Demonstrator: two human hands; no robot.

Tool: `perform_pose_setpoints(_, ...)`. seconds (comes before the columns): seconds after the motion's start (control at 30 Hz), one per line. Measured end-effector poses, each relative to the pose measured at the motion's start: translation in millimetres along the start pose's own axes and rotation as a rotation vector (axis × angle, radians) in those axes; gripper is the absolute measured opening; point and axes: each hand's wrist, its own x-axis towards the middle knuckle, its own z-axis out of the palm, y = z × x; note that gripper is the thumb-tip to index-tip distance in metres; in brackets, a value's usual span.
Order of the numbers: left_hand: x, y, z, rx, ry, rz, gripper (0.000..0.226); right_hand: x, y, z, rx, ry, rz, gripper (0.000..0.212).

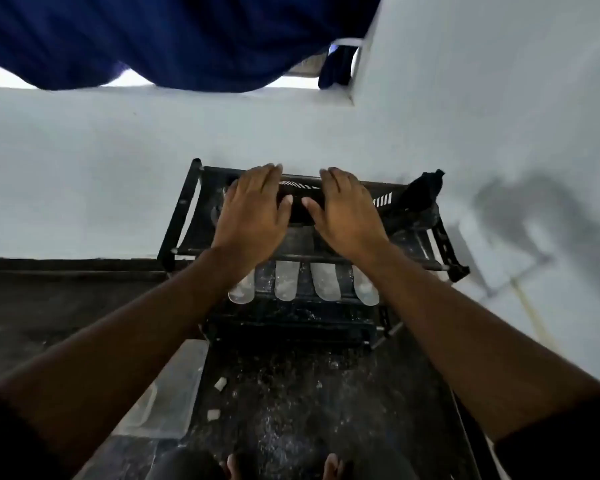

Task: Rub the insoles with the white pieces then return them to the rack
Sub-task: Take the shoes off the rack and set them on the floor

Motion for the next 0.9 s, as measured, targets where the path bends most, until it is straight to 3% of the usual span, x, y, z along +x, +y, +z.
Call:
perform_pose_setpoints(0.3,-69,26,-5,-0.155,0.123,0.083,0.057,-82,-22,-8,-0.030,0.081,0.028,0.065)
perform_pose_setpoints(0.5,-114,39,-37,-0.061,0.153,0.170,0.036,-124,-33,-44,-0.008,0.060,0.016,0.062)
perform_pose_setpoints(0.9,-87,29,-32,-0.031,0.019,0.080,0.040,-117,0,-59,0.025,-0.059,0.038,0.056)
